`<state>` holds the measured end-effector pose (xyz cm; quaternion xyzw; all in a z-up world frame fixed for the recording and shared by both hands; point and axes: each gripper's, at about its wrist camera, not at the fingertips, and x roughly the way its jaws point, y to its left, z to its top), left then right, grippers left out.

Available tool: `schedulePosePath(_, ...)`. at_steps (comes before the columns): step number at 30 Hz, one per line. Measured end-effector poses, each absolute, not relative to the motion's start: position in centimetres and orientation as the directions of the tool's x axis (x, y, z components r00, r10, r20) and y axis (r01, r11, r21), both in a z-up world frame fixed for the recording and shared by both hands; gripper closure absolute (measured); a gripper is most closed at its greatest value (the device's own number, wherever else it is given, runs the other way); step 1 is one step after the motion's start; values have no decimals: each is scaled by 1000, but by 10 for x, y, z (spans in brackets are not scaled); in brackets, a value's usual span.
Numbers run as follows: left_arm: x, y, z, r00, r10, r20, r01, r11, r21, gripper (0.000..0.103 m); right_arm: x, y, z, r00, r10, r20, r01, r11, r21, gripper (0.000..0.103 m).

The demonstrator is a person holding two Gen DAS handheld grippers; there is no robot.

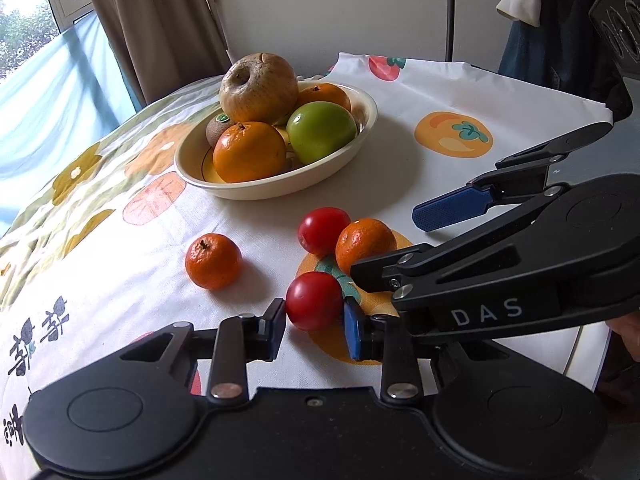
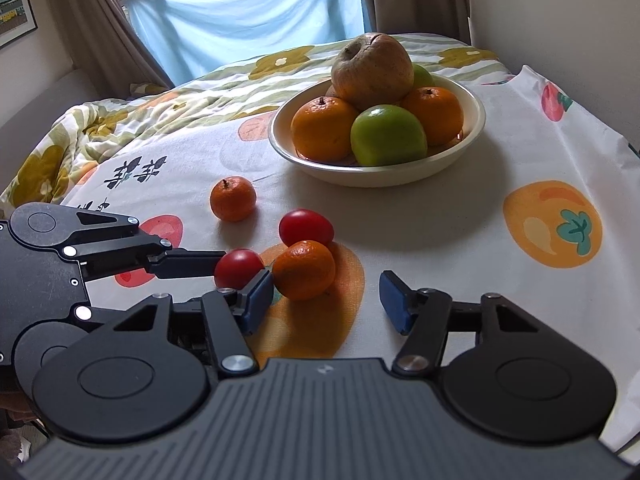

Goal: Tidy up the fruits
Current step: 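Grasp a red tomato with the left tool while the right tool grasps a mandarin, then carry tomato and mandarin into the white bowl and open both tools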

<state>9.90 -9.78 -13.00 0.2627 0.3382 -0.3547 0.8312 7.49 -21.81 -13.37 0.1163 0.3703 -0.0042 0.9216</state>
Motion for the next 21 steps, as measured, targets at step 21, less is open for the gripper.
schedulePosePath(21,90,-79,-108,566,-340,-751,637,758,137,69,76,-215,-116,716,124,-687,21,980,198,52)
